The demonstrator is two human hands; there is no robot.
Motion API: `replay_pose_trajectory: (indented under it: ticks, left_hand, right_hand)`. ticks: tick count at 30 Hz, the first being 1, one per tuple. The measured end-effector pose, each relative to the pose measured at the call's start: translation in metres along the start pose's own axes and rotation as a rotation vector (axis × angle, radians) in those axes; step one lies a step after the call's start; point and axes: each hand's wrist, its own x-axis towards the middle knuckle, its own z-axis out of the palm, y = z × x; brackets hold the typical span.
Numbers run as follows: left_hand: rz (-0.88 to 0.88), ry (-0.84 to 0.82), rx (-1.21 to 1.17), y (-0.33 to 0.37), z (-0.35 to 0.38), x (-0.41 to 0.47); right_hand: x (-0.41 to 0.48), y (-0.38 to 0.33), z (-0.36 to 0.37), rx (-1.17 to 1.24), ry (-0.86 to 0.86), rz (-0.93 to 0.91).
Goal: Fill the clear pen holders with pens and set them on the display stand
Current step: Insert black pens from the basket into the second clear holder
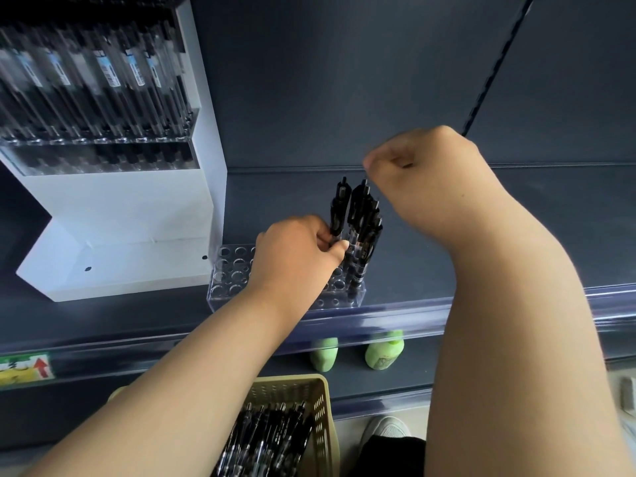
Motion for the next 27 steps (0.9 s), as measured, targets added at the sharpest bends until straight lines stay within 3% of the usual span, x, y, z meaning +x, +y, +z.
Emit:
replay_pose_trajectory:
  ticks: [10,17,22,27]
  left_hand:
    - [-0.020,-0.054,-0.001,-0.004,-0.005,-0.002]
    - [0.097,-0.037,0.322,-0.015,-0.048,-0.030]
    - [0.157,0.020,0.557,-0.029,-0.095,-0.070]
    - [0.106,-0.041,0.642,-0.058,-0.127,-0.124]
  right_hand:
    - [0.000,-0.004,-0.004,-0.028,0.006,-0.027]
    - [-0.019,-0.036,0.003,-0.096,0.020,-0.170]
    - [-0.056,-0.051,0.041,-0.240,-0.089,-0.349]
    - [-0.110,-0.041,0.087,-0.436,-0.345,-0.414]
